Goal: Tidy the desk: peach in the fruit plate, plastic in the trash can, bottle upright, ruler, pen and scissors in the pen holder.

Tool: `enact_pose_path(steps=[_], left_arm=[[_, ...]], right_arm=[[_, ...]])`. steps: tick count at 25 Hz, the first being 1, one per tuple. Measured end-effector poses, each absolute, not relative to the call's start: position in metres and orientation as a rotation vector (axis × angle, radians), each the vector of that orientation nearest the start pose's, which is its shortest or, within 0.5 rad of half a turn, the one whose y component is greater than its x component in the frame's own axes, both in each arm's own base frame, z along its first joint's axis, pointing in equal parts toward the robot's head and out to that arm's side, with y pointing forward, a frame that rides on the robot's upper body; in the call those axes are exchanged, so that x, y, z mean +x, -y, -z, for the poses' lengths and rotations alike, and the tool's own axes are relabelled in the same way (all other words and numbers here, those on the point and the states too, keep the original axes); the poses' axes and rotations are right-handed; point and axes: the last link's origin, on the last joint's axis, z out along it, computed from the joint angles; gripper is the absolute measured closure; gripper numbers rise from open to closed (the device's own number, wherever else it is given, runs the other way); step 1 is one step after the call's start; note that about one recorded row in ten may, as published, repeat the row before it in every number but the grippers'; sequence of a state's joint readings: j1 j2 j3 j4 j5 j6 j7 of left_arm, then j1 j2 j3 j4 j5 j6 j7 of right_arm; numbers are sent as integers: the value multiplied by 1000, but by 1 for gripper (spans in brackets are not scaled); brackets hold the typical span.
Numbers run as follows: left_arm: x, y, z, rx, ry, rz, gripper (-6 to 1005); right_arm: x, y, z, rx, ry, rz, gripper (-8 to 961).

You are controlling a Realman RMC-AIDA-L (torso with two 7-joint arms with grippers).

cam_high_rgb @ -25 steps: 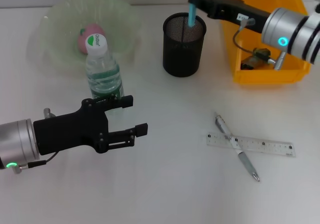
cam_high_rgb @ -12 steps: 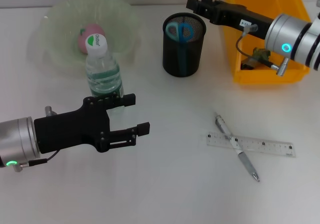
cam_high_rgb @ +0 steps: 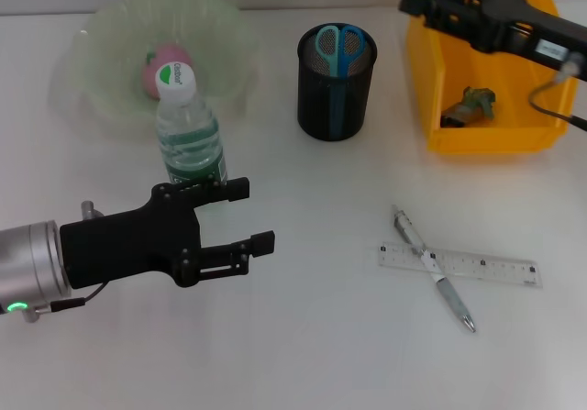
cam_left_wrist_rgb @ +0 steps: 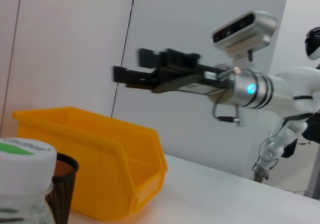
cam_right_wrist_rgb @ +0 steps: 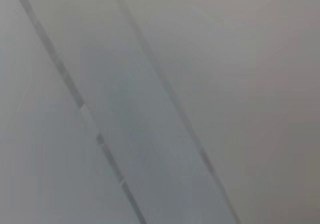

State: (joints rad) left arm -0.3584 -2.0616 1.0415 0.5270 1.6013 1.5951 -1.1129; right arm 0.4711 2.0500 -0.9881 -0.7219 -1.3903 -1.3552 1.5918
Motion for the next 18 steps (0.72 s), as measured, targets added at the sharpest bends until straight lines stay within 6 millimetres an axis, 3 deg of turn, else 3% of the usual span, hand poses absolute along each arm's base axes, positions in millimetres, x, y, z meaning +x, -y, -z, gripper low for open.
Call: enact_pose_path(steps=[3, 4, 5, 8, 9, 10, 13, 14, 15, 18], left_arm=[[-272, -270, 31, -2744, 490, 950, 204], [-271, -270, 31, -2753, 487, 957, 204], [-271, -270, 31, -2753, 487, 957, 204], [-270, -270, 32, -2761, 483, 960, 204], [-270, -270, 32, -2762, 482, 960, 204], [-270, -270, 32, -2764, 481, 960, 204], [-269, -270, 32, -2765, 480, 960, 204], [-270, -270, 32, -2764, 480, 960, 204], [-270, -270, 32, -2764, 480, 960, 204], [-269, -270, 32, -2765, 479, 960, 204]], right_arm=[[218, -347, -53, -2593, -750, -957, 243], [213, -336, -72, -2737, -700, -769, 236], [213, -336, -72, -2737, -700, -769, 236], [205, -330, -88, -2842, -627, -518, 235], [199, -332, -90, -2872, -620, -357, 235], [193, -334, -79, -2918, -621, -191, 237], [191, -334, -72, -2943, -613, -104, 242], [187, -336, -54, -2981, -581, 61, 244], [187, -336, -54, -2981, -581, 61, 245], [181, -339, -31, -3019, -522, 281, 251]])
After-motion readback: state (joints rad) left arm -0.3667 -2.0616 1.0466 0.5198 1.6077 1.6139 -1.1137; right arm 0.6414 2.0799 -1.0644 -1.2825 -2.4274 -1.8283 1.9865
